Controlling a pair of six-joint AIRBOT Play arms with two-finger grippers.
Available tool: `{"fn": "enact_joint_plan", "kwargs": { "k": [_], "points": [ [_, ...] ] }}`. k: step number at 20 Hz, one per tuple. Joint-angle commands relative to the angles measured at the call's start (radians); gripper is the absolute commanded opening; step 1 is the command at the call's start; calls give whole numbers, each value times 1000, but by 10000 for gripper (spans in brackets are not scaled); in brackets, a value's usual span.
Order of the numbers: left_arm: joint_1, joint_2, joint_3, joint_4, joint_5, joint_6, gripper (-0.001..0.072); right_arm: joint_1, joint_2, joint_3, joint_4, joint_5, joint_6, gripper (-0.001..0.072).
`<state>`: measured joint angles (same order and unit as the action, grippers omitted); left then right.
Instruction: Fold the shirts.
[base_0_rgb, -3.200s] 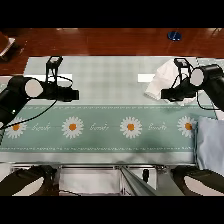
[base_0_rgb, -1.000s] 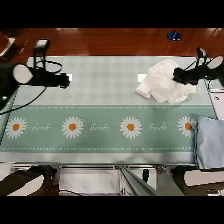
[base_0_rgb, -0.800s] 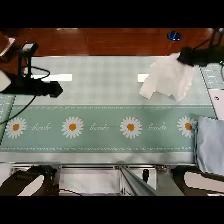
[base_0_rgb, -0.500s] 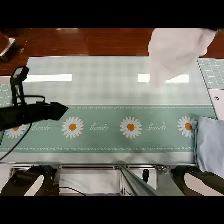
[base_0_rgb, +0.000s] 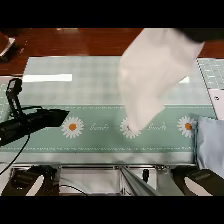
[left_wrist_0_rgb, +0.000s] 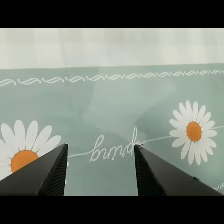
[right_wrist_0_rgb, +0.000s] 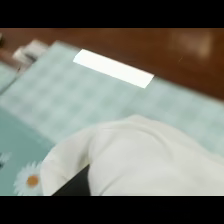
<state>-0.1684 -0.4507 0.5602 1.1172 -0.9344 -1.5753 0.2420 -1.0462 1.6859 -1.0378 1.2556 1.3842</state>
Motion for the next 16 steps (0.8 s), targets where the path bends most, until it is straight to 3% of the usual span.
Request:
{"fn": "enact_joint_plan", "kwargs": {
  "k": [1,5,10,11,12,16],
  "points": [
    [0,5,-5,-3,29,-8,507,173,-5,-212,-31,-38,56,24],
    [0,5,-7,-4,26,-9,507,336,-111,-467,-36,-280,176,25],
    [0,5,-59,-58,26,-8,507,442,-342,-487,117,-374,187,39],
    [0,5,-70,-73,26,-8,506,441,-365,-487,163,-393,184,199],
    [0,5,-81,-82,25,-8,507,433,-376,-486,200,-398,162,423],
    [0,-3,-90,-78,13,-4,507,246,-288,-451,178,-232,144,407]
  ]
}}
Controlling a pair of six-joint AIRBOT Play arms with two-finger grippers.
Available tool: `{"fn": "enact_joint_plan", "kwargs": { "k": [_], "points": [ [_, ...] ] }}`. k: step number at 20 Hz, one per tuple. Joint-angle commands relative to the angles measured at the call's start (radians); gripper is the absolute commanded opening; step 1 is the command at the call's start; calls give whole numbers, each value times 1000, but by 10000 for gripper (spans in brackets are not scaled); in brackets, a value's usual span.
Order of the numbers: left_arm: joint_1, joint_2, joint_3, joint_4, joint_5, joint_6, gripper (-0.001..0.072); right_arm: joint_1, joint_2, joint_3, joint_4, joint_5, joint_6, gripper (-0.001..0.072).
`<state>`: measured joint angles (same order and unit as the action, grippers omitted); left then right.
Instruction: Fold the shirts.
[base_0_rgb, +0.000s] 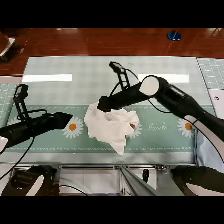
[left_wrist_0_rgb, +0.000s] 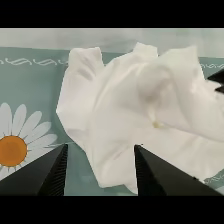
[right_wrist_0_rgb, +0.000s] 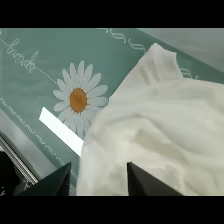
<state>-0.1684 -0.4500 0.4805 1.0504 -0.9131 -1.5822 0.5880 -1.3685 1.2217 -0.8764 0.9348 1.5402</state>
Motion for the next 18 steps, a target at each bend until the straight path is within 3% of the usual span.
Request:
{"fn": "enact_joint_plan", "kwargs": {
  "k": [1,6,9,11,13,16,18],
  "points": [
    [0,-5,-10,-11,-18,3,507,-177,89,13,-24,131,-10,406],
    [0,-77,-29,63,-137,2,507,-546,427,-89,-429,254,124,406],
    [23,-192,-70,140,-115,-11,506,-705,591,-306,-456,248,164,406],
    [46,-307,-84,43,-73,5,505,-753,650,-453,-422,245,162,406],
    [49,-436,-85,-169,-12,140,505,-761,685,-586,-369,220,161,406],
    [47,-594,-85,-515,3,440,505,-761,693,-692,-245,181,137,405],
    [35,-664,-85,-623,-16,542,506,-760,693,-730,-186,151,132,405]
  ]
}}
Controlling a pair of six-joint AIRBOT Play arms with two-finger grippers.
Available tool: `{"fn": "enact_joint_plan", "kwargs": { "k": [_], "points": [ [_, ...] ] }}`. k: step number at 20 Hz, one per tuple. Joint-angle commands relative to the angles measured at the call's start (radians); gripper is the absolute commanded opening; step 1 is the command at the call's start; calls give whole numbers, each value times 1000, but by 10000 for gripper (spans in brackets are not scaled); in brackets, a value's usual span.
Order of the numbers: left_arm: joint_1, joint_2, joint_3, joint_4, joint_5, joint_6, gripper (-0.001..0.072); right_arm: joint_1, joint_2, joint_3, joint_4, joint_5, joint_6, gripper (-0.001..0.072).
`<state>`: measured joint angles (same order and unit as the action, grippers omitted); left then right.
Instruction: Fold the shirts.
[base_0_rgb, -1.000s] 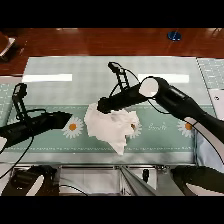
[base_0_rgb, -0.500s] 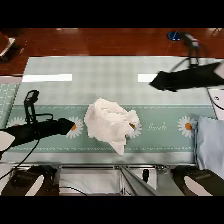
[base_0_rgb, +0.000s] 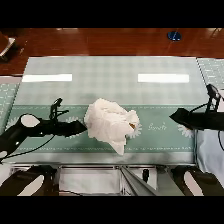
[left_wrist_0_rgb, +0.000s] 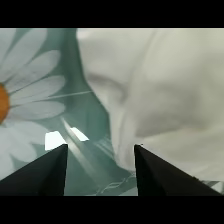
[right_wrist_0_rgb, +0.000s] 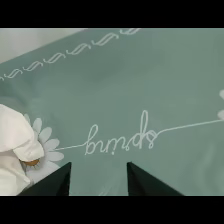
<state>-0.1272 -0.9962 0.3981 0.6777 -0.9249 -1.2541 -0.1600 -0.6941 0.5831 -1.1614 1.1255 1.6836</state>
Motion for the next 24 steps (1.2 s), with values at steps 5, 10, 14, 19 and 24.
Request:
{"fn": "enact_joint_plan", "kwargs": {
  "k": [5,10,14,19,24],
  "points": [
    [-118,-226,0,-336,54,259,506,37,-1,-170,168,-70,-20,405],
    [-178,-248,42,-394,61,312,18,248,-154,-182,267,-207,-21,405],
    [-178,-248,100,-394,4,345,15,336,-297,-164,459,-314,-131,405],
    [-176,-248,106,-394,-3,345,16,362,-476,-55,497,-348,-179,405],
    [-176,-248,106,-394,-11,344,16,363,-638,69,497,-314,-196,400]
  ]
}}
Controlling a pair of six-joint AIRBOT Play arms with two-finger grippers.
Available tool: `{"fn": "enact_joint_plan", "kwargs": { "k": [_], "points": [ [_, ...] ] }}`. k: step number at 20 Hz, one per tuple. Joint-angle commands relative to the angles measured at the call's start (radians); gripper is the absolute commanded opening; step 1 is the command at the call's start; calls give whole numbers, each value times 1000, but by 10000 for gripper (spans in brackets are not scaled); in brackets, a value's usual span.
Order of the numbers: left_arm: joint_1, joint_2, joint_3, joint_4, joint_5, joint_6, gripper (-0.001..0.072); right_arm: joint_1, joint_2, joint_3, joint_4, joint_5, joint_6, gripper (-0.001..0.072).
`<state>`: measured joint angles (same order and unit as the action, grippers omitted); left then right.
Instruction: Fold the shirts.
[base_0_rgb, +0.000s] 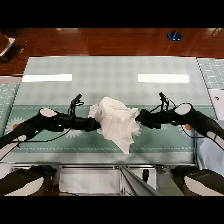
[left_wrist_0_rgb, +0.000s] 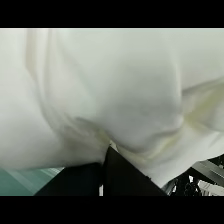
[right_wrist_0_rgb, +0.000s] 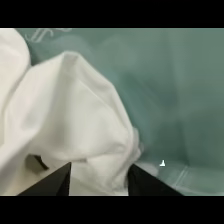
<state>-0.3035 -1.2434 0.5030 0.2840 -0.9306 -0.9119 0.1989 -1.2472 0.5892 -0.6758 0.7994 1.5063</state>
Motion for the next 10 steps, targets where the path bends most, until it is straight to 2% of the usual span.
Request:
{"fn": "enact_joint_plan", "kwargs": {
  "k": [1,3,4,6,8,10],
  "points": [
    [0,-1,2,0,-5,2,16,4,-102,81,12,12,-22,328],
    [2,0,3,0,-5,3,16,4,-114,113,12,12,-72,29],
    [19,2,14,0,-20,4,16,2,-114,140,10,32,-108,25],
    [126,25,80,5,-127,11,15,-32,-103,247,-53,127,-108,25],
    [275,84,188,4,-199,3,15,-79,-48,396,-129,183,-74,24],
    [416,156,326,4,-203,-58,15,-120,22,580,-205,199,-24,24]
  ]
}}
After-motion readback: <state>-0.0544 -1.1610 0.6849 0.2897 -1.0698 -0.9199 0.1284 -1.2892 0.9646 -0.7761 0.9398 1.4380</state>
